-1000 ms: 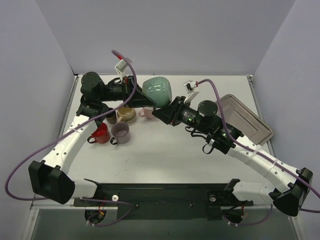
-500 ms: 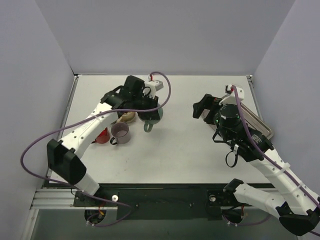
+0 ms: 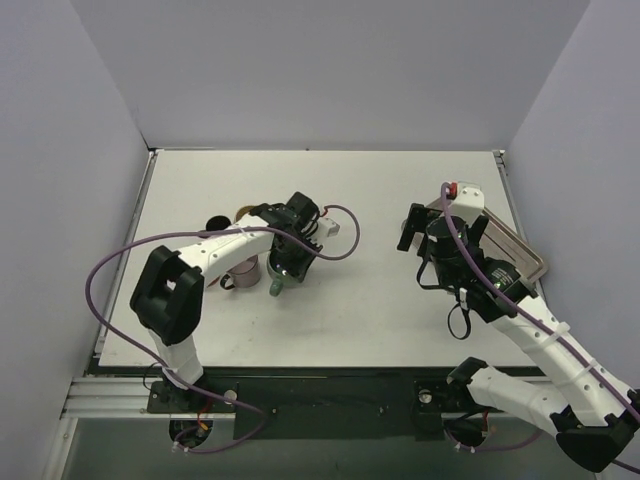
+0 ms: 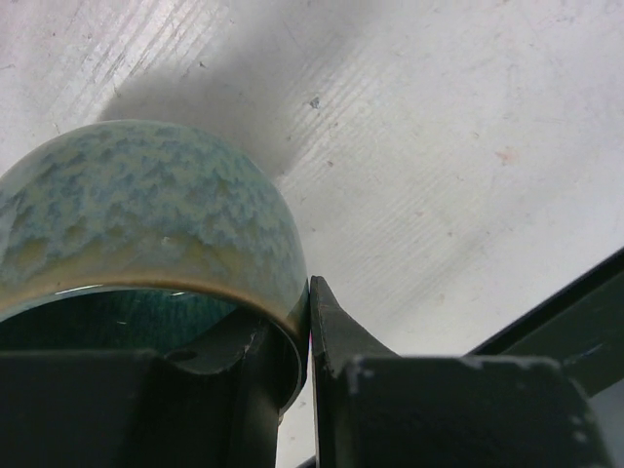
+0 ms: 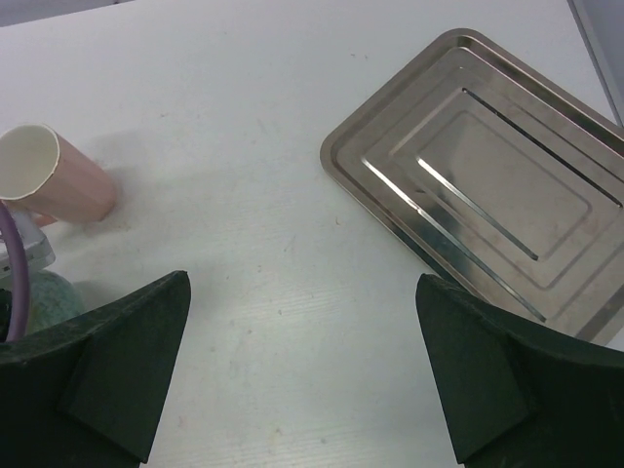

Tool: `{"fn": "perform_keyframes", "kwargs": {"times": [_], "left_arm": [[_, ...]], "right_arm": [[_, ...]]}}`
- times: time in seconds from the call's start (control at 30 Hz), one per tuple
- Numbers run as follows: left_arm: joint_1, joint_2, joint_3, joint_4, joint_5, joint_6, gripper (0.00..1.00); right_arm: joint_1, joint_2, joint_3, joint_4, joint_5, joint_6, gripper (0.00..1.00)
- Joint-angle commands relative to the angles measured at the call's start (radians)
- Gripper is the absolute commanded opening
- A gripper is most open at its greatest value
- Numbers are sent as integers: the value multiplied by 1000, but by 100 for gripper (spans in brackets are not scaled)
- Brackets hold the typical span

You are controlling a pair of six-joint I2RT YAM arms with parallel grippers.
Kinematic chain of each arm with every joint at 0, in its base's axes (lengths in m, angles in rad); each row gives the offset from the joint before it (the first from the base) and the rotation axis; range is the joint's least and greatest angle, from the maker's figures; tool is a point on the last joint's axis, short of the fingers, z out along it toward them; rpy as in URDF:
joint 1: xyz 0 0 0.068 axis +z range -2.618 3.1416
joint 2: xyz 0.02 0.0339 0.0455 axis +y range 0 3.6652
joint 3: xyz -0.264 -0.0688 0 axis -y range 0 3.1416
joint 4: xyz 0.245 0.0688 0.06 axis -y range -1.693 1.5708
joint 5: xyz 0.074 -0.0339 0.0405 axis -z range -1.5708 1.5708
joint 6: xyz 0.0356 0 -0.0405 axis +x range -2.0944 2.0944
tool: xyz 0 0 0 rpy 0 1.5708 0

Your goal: Turn the mug right side up

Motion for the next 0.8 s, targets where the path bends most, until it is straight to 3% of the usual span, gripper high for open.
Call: {"fn": "perform_keyframes", "kwargs": {"times": [0.0,0.13,0.2,0.3,0.4,0.43,0.47,0.5,0.67,0.77], "left_arm": [[1,29,-17,155,-19,41,0],[1,65,-21,157,10,46,0],[2,71,-20,151,31,51,5],[2,59,-14,129,33,60,28],[-1,1,13,95,33,89,59],[1,-41,17,88,24,113,60],[-2,-67,20,85,19,129,70],[-1,-111,25,74,1,164,74],[13,-327,-67,156,-53,229,75],[47,-562,-263,362,-113,262,76]], "right_arm": [[-11,-17,-18,-14,52,-20,94],[-19,-50,-26,-19,67,-24,94],[-27,-60,-31,-19,63,-27,94],[-37,-67,-31,-30,61,-35,95],[-48,-77,-35,-43,58,-39,95],[-51,-80,-40,-45,56,-47,95],[-56,-83,-51,-45,58,-52,96],[-65,-83,-55,-40,53,-68,96],[-100,-89,-188,56,69,-151,97],[-105,-109,-314,166,131,-178,96]]}}
